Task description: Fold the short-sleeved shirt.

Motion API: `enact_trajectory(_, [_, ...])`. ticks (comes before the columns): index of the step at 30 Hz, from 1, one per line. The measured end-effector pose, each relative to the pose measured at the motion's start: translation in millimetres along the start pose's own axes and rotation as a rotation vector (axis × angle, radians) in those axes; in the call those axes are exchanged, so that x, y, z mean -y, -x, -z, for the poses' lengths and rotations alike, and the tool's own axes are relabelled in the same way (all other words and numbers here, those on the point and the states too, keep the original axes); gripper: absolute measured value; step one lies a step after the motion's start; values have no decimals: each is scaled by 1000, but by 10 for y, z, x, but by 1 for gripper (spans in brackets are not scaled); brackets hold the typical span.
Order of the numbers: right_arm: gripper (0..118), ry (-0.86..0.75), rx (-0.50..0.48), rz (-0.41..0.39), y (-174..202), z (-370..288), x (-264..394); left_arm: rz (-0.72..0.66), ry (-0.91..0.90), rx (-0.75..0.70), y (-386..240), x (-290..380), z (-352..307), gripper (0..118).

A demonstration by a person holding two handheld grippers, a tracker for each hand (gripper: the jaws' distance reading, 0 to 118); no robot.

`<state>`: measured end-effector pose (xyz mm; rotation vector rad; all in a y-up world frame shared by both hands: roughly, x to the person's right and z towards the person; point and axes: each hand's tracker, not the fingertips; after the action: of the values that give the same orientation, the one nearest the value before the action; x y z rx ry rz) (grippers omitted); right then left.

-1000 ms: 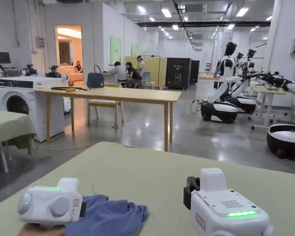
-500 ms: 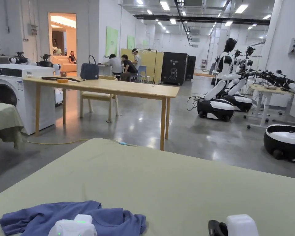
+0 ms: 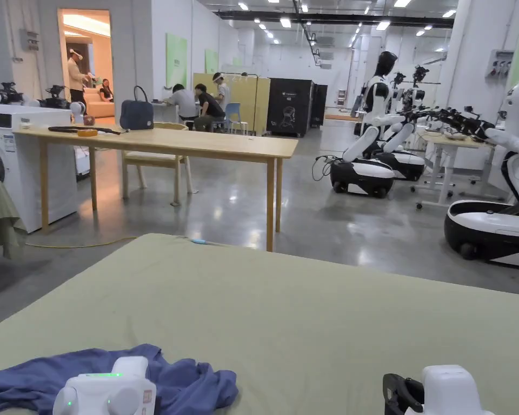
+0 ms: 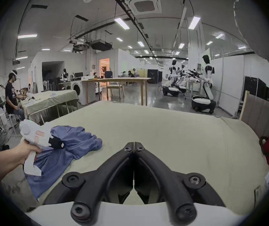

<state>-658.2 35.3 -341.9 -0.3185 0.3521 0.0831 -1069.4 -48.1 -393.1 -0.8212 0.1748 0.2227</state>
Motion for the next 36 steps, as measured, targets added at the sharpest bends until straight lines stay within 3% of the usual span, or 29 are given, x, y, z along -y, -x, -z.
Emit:
enact_trajectory(6, [0,-31,104,45,-545,-545,-2,143,-146,245,-1153,-251,-803,0])
enact_trajectory(13, [0,-54,292,81,-1339,-1204,49,270,-189,574,-2713,-329,-1127,0])
enact_trajectory(16, [0,-52,346,82,-1637,-1415,124,376,-137,576,-3417,-116,-993,0])
enact_trajectory(22, [0,-15,422,103,-2083,-1636,386,441,119,452,-4340,758,-93,0])
enact_trajectory(23, [0,-5,426,108,-2136,-1641,424,456,124,425,-4392,910,-74,6])
enact_trajectory(24, [0,6,426,116,-2191,-1642,460,473,119,403,-4454,1000,21,33])
enact_trajectory(25, [0,16,424,124,-2239,-1640,490,476,105,403,-4491,1053,73,77])
enact_trajectory(26, [0,23,420,128,-2265,-1628,515,480,84,402,-4511,1082,96,113])
enact_trajectory(27, [0,29,410,131,-2287,-1622,529,482,51,397,-4504,1080,77,116])
enact_trajectory(30, [0,37,383,122,-2278,-1570,539,468,-51,443,-4339,970,-194,116])
enact_trajectory(31, [0,40,373,120,-2261,-1544,532,440,-193,490,-4220,892,-377,116])
enact_trajectory(34, [0,34,342,118,-2137,-1477,518,534,-301,388,-3778,830,-818,109])
enact_trajectory(35, [0,31,329,118,-2090,-1449,516,541,-340,361,-3611,748,-1032,95])
enact_trajectory(36, [0,32,311,119,-2033,-1416,517,540,-344,329,-3427,734,-1155,57])
